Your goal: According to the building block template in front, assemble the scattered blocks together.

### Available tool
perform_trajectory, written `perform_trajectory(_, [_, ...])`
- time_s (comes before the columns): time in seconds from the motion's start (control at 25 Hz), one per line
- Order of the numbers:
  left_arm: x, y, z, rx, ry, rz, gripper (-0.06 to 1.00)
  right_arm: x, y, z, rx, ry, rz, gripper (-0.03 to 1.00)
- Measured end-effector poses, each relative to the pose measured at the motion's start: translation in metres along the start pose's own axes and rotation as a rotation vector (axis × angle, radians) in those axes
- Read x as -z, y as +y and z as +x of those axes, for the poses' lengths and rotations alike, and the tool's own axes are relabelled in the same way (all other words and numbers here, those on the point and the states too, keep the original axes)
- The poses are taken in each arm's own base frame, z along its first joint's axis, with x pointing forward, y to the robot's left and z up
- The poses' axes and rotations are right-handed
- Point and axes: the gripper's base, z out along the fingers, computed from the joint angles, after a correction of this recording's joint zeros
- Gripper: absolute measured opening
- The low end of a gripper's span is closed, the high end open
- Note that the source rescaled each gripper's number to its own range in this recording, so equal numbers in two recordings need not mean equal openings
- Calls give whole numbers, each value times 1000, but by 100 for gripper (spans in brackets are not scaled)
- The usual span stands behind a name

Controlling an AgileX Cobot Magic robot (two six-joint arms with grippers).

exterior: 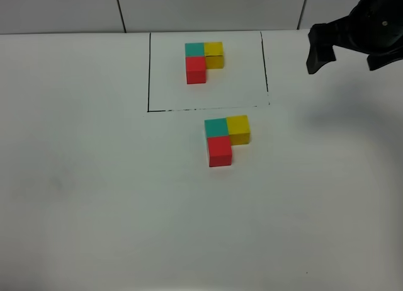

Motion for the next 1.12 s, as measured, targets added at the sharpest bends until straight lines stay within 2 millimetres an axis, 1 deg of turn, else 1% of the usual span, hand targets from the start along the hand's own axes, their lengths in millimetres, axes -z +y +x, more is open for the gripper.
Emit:
perform_trajectory(0.12, [0,0,0,0,0,0,71,32,4,14,9,-28,0,84])
perform_trajectory(0.24, [0,0,0,0,0,0,71,56,6,39,19,-73,19,84])
perform_trajectory(0.4, [0,0,0,0,0,0,71,78,6,86,28,-140,56,84])
perform_trajectory(0.64, [0,0,0,0,0,0,71,105,9,169,8,-258,60,84])
perform_trajectory(0.76, [0,0,0,0,0,0,71,115,11,211,-10,-335,56,83])
perform_trajectory(0.88, [0,0,0,0,0,0,71,121,11,249,-41,-410,46,83])
perform_trajectory(1.04, [0,0,0,0,0,0,71,118,12,294,-44,-482,35,83])
perform_trajectory(1.12, [0,0,0,0,0,0,71,113,12,310,-44,-512,27,83])
